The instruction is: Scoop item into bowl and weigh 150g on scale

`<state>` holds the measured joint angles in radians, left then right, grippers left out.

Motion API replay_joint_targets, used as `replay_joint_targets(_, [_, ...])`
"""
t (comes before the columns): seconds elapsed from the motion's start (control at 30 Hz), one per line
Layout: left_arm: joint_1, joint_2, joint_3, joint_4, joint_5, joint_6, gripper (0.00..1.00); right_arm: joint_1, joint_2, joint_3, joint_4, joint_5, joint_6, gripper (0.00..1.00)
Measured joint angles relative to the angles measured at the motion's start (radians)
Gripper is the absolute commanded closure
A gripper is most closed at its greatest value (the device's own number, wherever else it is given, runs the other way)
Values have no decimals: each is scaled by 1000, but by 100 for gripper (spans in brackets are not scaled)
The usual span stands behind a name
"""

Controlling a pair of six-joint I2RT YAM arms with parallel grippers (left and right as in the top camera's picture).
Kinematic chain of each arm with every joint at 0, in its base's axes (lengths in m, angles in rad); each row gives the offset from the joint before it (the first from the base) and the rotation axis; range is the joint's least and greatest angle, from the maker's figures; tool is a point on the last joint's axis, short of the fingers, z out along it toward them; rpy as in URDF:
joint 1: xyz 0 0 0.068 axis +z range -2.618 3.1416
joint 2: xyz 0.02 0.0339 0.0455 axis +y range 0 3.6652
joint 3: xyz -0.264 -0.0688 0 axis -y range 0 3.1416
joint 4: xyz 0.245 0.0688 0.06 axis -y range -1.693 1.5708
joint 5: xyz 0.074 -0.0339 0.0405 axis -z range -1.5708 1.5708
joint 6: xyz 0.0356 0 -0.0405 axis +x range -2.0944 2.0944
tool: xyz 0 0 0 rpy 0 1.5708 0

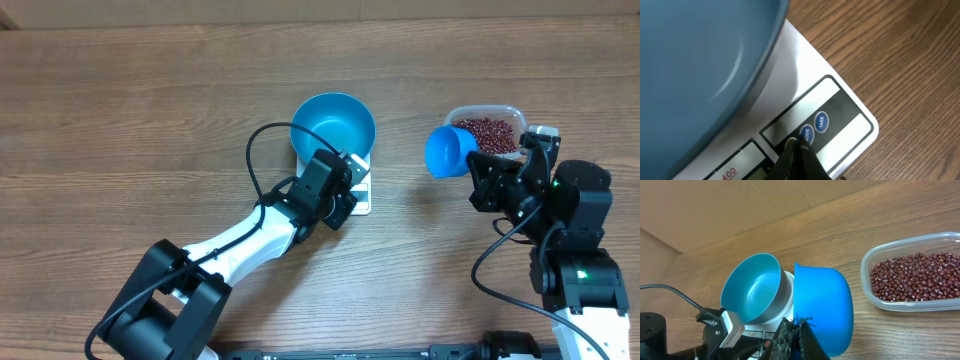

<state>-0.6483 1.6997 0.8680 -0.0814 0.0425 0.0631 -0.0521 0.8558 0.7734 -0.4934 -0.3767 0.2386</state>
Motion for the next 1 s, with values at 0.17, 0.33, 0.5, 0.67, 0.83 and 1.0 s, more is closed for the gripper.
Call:
replay_joint_targets(0.17, [0, 5, 0, 7, -14, 0, 96, 0, 0, 0, -1, 0, 0, 96])
replay_joint_targets(0.33, [0, 15, 0, 14, -18, -1, 96, 0, 0, 0, 0, 0, 0, 96])
replay_joint_targets(0.5, [0, 17, 0, 16, -18, -1, 96, 0, 0, 0, -3, 0, 0, 96])
replay_joint_targets(0.67, [0, 31, 0, 23, -18, -1, 96, 0, 0, 0, -16, 0, 0, 96])
replay_joint_targets(0.83, [0, 32, 0, 23, -24, -3, 96, 0, 0, 0, -16, 0, 0, 96])
replay_joint_targets(1.0, [0, 43, 0, 26, -47, -9, 96, 0, 0, 0, -16, 0, 0, 96])
